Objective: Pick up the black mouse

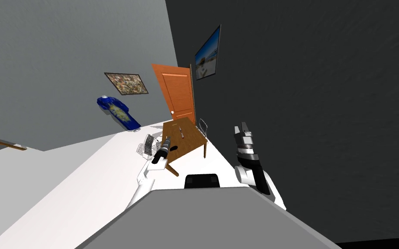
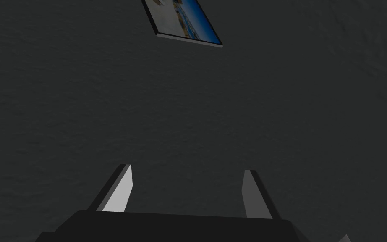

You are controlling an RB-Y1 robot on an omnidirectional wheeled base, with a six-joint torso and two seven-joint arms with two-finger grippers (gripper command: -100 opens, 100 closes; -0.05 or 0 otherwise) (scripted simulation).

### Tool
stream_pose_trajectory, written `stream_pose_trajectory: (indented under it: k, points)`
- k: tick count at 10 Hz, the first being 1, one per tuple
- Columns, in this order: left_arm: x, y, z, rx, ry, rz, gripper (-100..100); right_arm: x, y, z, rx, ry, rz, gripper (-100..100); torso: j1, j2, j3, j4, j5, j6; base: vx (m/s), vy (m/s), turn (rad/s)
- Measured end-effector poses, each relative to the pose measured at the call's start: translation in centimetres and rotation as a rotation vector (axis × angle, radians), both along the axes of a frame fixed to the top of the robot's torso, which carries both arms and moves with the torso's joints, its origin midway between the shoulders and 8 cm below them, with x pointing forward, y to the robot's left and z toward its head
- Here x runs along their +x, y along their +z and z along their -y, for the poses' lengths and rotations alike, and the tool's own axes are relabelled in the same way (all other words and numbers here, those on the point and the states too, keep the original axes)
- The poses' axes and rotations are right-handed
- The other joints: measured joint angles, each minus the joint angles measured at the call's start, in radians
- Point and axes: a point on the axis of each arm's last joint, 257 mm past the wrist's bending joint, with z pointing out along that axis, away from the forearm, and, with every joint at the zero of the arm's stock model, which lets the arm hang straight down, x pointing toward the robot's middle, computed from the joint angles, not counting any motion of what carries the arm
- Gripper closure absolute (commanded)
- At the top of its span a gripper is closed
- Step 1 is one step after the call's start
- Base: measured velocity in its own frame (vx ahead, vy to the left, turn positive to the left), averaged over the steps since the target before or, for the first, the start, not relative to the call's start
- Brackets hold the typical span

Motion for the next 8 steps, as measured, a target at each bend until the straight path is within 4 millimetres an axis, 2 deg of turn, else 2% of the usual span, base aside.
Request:
stream_pose_trajectory:
  k: [8]
  points:
    - [0.6,-7.2,-3.4,-0.110,0.110,-0.218,-100,0.0,0.0,0.0,0.000,0.000,0.000,0,0.000,-0.002,-0.001,0.000,0.000,0.000,-0.016,0.036,-0.080]
